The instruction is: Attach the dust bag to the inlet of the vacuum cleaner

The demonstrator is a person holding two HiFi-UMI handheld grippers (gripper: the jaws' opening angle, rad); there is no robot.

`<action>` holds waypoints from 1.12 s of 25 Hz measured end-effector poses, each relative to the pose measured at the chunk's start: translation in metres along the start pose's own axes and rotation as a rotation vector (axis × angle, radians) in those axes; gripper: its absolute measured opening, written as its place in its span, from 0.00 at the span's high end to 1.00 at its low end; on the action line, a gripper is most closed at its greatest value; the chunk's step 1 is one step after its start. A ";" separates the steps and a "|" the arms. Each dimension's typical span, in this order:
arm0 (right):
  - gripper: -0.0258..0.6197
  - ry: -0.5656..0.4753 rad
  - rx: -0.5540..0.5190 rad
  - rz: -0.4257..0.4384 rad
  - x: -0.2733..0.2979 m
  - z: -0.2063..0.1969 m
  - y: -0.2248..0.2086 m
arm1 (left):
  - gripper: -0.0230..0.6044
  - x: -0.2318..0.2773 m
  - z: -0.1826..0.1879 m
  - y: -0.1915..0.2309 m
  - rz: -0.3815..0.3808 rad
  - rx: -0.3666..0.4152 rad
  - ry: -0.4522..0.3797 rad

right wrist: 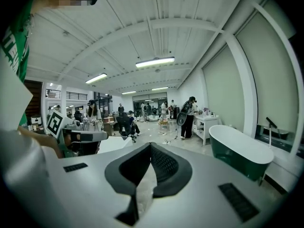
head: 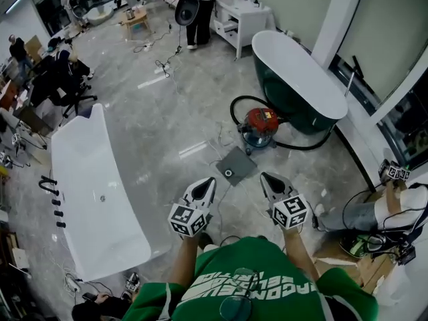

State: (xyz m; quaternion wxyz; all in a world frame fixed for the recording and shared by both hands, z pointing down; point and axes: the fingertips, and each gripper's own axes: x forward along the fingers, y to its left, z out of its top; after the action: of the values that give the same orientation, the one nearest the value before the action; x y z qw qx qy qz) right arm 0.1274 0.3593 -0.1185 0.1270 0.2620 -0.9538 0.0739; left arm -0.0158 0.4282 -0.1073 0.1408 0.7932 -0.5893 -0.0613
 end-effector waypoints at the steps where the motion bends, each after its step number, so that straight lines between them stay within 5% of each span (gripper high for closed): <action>1: 0.95 0.007 0.003 -0.003 0.004 -0.003 0.007 | 0.96 -0.004 -0.002 0.004 -0.012 -0.003 0.003; 14: 0.95 0.098 0.029 -0.080 0.026 -0.038 0.074 | 0.96 -0.036 -0.020 0.056 -0.119 -0.038 0.050; 28: 0.95 0.062 0.079 -0.037 0.110 -0.027 -0.015 | 0.96 0.051 -0.015 0.103 -0.077 0.013 0.106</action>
State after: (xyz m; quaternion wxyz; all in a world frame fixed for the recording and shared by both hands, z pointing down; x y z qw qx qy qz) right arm 0.0496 0.2989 -0.0606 0.1473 0.2819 -0.9408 0.1172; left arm -0.0910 0.3542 -0.0589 0.1641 0.8182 -0.5506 -0.0208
